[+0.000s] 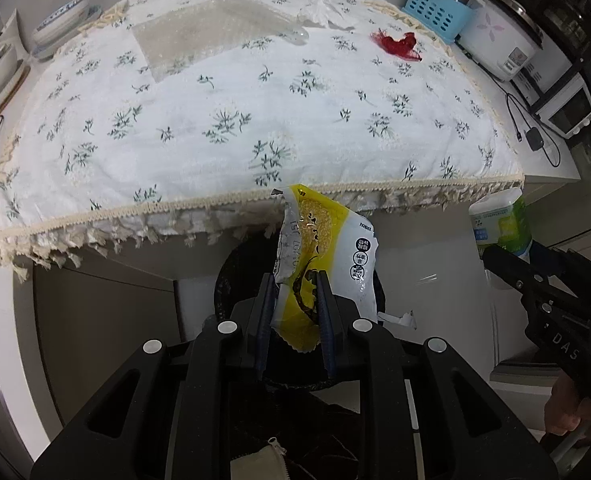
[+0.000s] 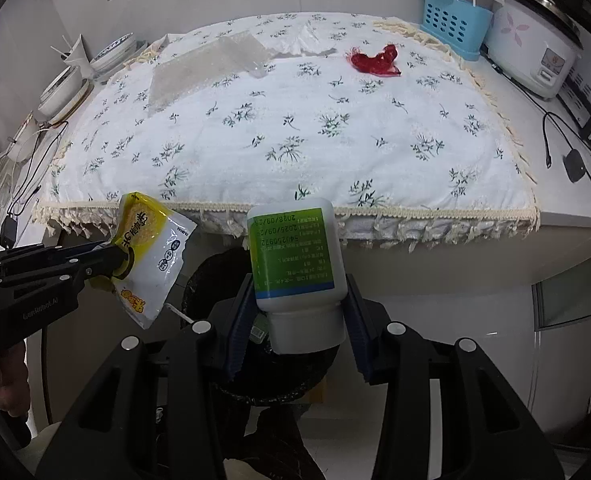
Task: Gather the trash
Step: 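Lift the yellow snack bag with the left tool while the right tool carries the bottle over the bin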
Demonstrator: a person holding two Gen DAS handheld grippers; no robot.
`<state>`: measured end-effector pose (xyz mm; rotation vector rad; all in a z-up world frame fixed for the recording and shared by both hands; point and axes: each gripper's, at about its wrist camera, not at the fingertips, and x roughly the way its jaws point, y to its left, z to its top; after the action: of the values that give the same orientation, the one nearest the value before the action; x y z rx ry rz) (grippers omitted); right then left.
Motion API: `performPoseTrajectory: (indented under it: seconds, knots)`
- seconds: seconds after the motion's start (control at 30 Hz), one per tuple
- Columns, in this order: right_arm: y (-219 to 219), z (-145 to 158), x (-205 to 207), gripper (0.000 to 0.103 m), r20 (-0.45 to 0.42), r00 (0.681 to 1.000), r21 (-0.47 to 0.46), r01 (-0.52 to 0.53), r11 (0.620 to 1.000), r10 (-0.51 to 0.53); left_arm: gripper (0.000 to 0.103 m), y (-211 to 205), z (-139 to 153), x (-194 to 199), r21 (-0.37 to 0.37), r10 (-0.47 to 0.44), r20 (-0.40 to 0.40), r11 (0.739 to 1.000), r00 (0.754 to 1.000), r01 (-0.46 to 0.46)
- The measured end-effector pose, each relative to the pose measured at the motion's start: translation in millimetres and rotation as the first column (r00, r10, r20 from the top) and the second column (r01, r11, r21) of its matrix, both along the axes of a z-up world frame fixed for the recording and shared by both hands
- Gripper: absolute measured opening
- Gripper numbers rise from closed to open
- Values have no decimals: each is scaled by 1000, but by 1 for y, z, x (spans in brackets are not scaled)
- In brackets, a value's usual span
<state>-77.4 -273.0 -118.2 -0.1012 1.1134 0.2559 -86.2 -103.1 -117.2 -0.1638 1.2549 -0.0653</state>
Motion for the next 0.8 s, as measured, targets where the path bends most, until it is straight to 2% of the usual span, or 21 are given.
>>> performPoseTrajectory:
  seconds: [0.13, 0.53, 0.8]
  knots:
    - [-2, -20, -5, 41, -10, 1000, -8, 3, 1000, -3, 20, -3, -20, -9, 11, 3, -35, 1000, 999, -3]
    - [1, -73, -7, 41, -78, 997, -32, -5, 999, 3, 20, -6, -62, -15, 17, 17, -69, 1000, 997, -16]
    - [7, -92, -6, 41, -96, 995, -62, -19, 998, 13, 20, -5, -85, -18, 43, 37, -99, 999, 994, -33]
